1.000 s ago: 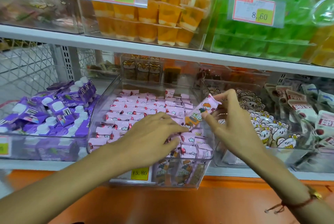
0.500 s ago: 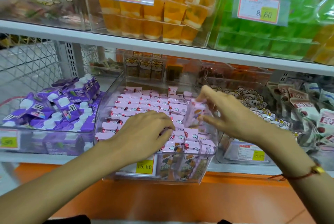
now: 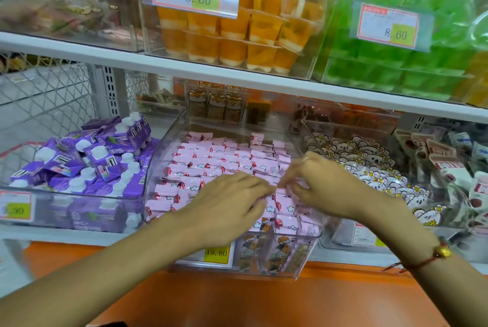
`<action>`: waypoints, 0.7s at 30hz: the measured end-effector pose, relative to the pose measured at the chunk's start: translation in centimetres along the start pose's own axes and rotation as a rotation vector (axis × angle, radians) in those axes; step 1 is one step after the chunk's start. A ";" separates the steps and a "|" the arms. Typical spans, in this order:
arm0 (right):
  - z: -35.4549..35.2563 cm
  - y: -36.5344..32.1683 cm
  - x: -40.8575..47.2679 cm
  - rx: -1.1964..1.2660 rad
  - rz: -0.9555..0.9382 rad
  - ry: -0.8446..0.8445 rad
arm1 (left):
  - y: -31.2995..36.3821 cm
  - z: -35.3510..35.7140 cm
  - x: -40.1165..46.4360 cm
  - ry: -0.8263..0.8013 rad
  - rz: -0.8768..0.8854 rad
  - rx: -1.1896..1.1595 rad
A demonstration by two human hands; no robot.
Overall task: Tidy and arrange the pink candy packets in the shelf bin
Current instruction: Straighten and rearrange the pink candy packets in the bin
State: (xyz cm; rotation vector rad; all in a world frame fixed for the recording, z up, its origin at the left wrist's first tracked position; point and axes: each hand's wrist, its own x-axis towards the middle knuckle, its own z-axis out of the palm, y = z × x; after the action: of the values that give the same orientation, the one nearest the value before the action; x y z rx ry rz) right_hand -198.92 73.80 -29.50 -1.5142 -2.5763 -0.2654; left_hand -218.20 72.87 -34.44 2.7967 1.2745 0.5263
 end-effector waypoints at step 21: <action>0.7 1.3 2.1 0.246 0.157 0.419 | -0.2 0.8 0.1 -0.035 -0.013 0.026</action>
State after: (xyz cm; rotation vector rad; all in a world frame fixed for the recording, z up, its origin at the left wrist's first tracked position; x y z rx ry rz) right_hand -198.83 76.34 -29.67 -1.3885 -2.0720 -0.2113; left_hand -218.06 73.20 -35.20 2.8030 1.3018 0.4614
